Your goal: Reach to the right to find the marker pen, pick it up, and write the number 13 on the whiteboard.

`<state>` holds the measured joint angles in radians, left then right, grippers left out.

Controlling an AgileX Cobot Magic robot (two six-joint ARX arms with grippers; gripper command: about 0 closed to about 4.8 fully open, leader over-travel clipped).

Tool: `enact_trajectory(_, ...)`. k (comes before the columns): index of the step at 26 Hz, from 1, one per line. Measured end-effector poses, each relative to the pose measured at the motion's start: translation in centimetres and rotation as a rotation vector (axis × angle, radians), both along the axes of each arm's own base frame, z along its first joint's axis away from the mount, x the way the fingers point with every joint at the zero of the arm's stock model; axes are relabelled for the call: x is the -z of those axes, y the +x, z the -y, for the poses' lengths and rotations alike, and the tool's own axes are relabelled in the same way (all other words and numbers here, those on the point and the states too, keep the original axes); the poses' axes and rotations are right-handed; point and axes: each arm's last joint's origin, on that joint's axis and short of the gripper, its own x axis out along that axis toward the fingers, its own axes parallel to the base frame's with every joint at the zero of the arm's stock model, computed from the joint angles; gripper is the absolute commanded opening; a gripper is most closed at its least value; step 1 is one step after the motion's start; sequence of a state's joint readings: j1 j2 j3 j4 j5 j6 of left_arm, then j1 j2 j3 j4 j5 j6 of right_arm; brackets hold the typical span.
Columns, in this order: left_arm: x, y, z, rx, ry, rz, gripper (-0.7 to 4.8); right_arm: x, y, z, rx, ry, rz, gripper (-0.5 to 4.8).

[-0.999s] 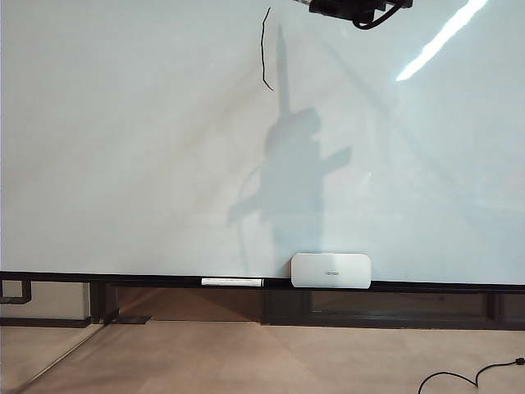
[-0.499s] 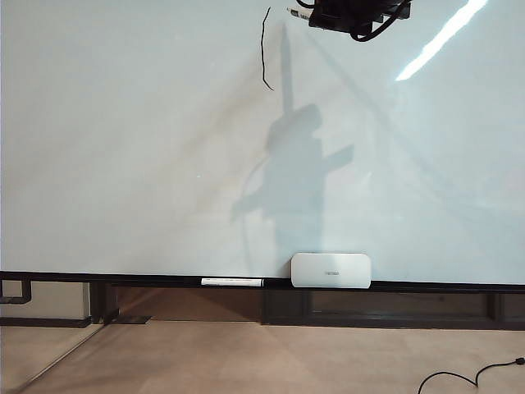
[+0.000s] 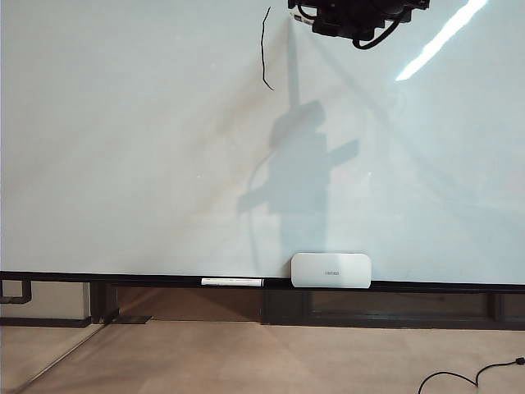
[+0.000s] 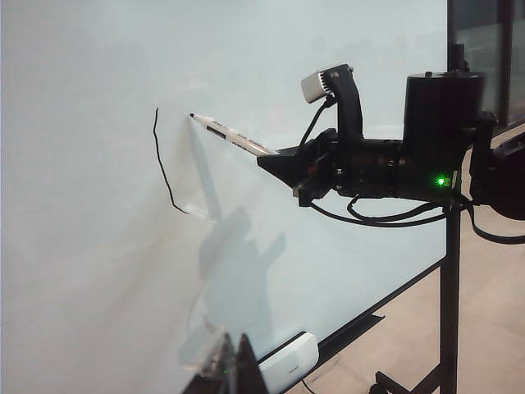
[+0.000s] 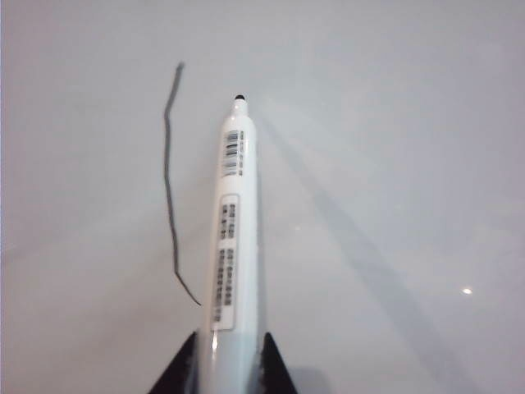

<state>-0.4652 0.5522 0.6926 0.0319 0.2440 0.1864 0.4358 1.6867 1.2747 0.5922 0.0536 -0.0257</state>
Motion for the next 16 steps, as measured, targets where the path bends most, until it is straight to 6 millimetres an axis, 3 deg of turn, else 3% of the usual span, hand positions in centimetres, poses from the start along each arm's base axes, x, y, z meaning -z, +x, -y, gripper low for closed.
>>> enact_trajectory(16,0.0,0.0,0.0,-0.002,0.006,0.006,-0.06,-1.0,1.0,0.4,0.008,0.016,0.039,-0.06)
